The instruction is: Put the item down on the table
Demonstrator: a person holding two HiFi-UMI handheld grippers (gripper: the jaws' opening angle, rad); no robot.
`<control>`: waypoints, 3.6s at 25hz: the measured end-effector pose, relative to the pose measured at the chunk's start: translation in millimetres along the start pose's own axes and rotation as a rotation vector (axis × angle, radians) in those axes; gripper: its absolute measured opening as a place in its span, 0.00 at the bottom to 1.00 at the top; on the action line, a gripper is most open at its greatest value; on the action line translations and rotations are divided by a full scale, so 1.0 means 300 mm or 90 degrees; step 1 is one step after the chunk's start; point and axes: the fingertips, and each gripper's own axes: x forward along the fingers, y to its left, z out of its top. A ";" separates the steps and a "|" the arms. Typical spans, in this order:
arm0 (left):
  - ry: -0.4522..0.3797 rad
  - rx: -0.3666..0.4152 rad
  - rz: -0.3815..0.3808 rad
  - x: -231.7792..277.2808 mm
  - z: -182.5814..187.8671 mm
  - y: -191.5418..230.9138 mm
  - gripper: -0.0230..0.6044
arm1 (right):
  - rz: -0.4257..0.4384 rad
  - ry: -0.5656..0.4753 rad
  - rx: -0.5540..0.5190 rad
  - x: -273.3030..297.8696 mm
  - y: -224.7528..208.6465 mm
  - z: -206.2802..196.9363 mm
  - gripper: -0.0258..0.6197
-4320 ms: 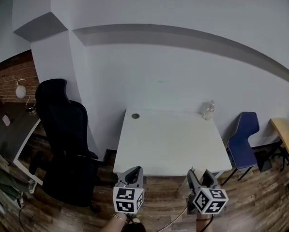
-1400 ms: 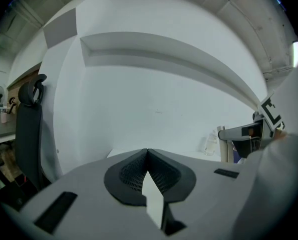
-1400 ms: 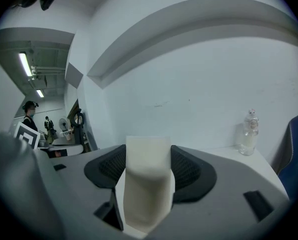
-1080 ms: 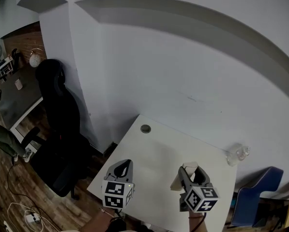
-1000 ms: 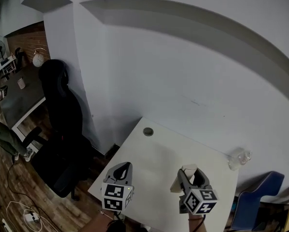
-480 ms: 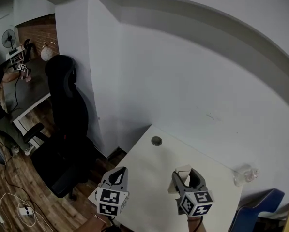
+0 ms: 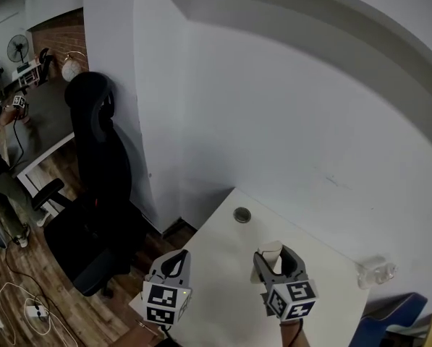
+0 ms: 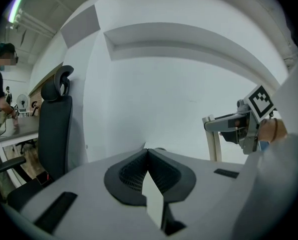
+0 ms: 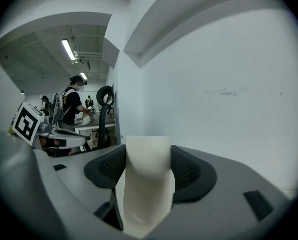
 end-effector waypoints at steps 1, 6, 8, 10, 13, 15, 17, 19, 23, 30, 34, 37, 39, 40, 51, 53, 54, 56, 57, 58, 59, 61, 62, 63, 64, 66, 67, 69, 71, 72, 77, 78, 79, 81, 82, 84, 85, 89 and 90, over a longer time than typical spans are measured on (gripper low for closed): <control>-0.001 -0.003 0.001 0.008 -0.004 0.005 0.06 | 0.004 0.001 -0.002 0.018 -0.001 -0.005 0.49; 0.003 -0.015 0.007 0.039 -0.034 0.036 0.06 | 0.024 0.016 -0.036 0.104 -0.001 -0.030 0.50; 0.007 -0.021 0.011 0.053 -0.050 0.054 0.06 | 0.033 0.026 -0.054 0.139 0.001 -0.039 0.50; 0.011 -0.028 0.014 0.066 -0.063 0.070 0.06 | 0.041 0.035 -0.068 0.170 0.004 -0.044 0.50; 0.013 -0.033 0.015 0.082 -0.076 0.089 0.06 | 0.053 0.045 -0.089 0.205 0.012 -0.049 0.50; 0.013 -0.037 0.017 0.090 -0.083 0.100 0.06 | 0.064 0.048 -0.109 0.228 0.024 -0.049 0.50; 0.015 -0.042 0.019 0.095 -0.091 0.114 0.06 | 0.075 0.049 -0.132 0.252 0.042 -0.046 0.49; 0.018 -0.048 0.020 0.099 -0.099 0.125 0.06 | 0.086 0.051 -0.151 0.273 0.058 -0.047 0.50; 0.024 -0.058 0.021 0.104 -0.116 0.143 0.06 | 0.099 0.069 -0.177 0.304 0.061 -0.075 0.50; 0.036 -0.069 0.020 0.111 -0.153 0.172 0.06 | 0.120 0.082 -0.187 0.342 0.059 -0.099 0.50; 0.039 -0.074 0.021 0.123 -0.160 0.188 0.06 | 0.141 0.094 -0.199 0.369 0.077 -0.107 0.50; 0.045 -0.074 0.020 0.130 -0.169 0.196 0.06 | 0.155 0.104 -0.208 0.391 0.089 -0.114 0.49; 0.048 -0.074 0.019 0.134 -0.173 0.203 0.06 | 0.163 0.112 -0.215 0.406 0.096 -0.122 0.49; 0.050 -0.073 0.019 0.136 -0.175 0.206 0.06 | 0.167 0.115 -0.218 0.414 0.100 -0.125 0.49; 0.065 -0.084 0.026 0.151 -0.205 0.256 0.06 | 0.223 0.165 -0.268 0.502 0.181 -0.183 0.49; 0.069 -0.086 0.026 0.152 -0.213 0.262 0.06 | 0.228 0.173 -0.268 0.515 0.181 -0.194 0.49; 0.071 -0.087 0.026 0.153 -0.217 0.265 0.06 | 0.230 0.176 -0.268 0.521 0.181 -0.200 0.49; 0.075 -0.089 0.028 0.154 -0.226 0.274 0.06 | 0.235 0.183 -0.267 0.533 0.183 -0.211 0.49; 0.077 -0.091 0.029 0.155 -0.230 0.278 0.06 | 0.237 0.187 -0.268 0.538 0.185 -0.217 0.49; 0.078 -0.093 0.029 0.156 -0.234 0.282 0.06 | 0.240 0.191 -0.270 0.544 0.188 -0.224 0.49; 0.079 -0.095 0.029 0.157 -0.238 0.284 0.06 | 0.244 0.196 -0.274 0.549 0.191 -0.231 0.49; 0.082 -0.098 0.029 0.160 -0.245 0.287 0.06 | 0.253 0.206 -0.282 0.558 0.199 -0.246 0.49; 0.084 -0.100 0.029 0.160 -0.249 0.289 0.06 | 0.257 0.211 -0.287 0.562 0.204 -0.254 0.49; 0.085 -0.101 0.029 0.160 -0.253 0.292 0.06 | 0.261 0.215 -0.290 0.566 0.208 -0.261 0.49; 0.086 -0.102 0.031 0.161 -0.256 0.296 0.06 | 0.264 0.220 -0.293 0.570 0.211 -0.268 0.49; 0.088 -0.104 0.034 0.161 -0.263 0.305 0.06 | 0.269 0.226 -0.299 0.578 0.211 -0.280 0.49; 0.089 -0.104 0.035 0.161 -0.267 0.308 0.06 | 0.271 0.229 -0.304 0.582 0.209 -0.286 0.49; 0.091 -0.105 0.036 0.160 -0.275 0.314 0.06 | 0.278 0.236 -0.311 0.585 0.208 -0.295 0.49; 0.094 -0.109 0.038 0.159 -0.282 0.320 0.06 | 0.282 0.246 -0.309 0.587 0.215 -0.300 0.49; 0.095 -0.110 0.039 0.159 -0.284 0.323 0.06 | 0.282 0.252 -0.310 0.589 0.217 -0.304 0.49; 0.092 -0.114 0.041 0.160 -0.284 0.327 0.06 | 0.280 0.287 -0.316 0.597 0.227 -0.326 0.49; 0.092 -0.113 0.041 0.160 -0.284 0.327 0.06 | 0.280 0.292 -0.318 0.598 0.226 -0.330 0.49; 0.092 -0.112 0.041 0.159 -0.283 0.328 0.06 | 0.279 0.297 -0.319 0.599 0.225 -0.333 0.49; 0.092 -0.112 0.041 0.159 -0.283 0.331 0.06 | 0.275 0.306 -0.320 0.605 0.222 -0.337 0.49; 0.092 -0.112 0.041 0.158 -0.283 0.333 0.06 | 0.272 0.310 -0.321 0.608 0.221 -0.340 0.49; 0.092 -0.112 0.042 0.156 -0.284 0.337 0.06 | 0.267 0.319 -0.318 0.611 0.218 -0.344 0.49; 0.092 -0.112 0.043 0.154 -0.284 0.339 0.06 | 0.266 0.324 -0.314 0.613 0.216 -0.345 0.49; 0.093 -0.110 0.043 0.148 -0.281 0.344 0.06 | 0.261 0.361 -0.293 0.621 0.208 -0.356 0.49; 0.094 -0.110 0.042 0.147 -0.281 0.344 0.06 | 0.259 0.371 -0.290 0.623 0.208 -0.359 0.49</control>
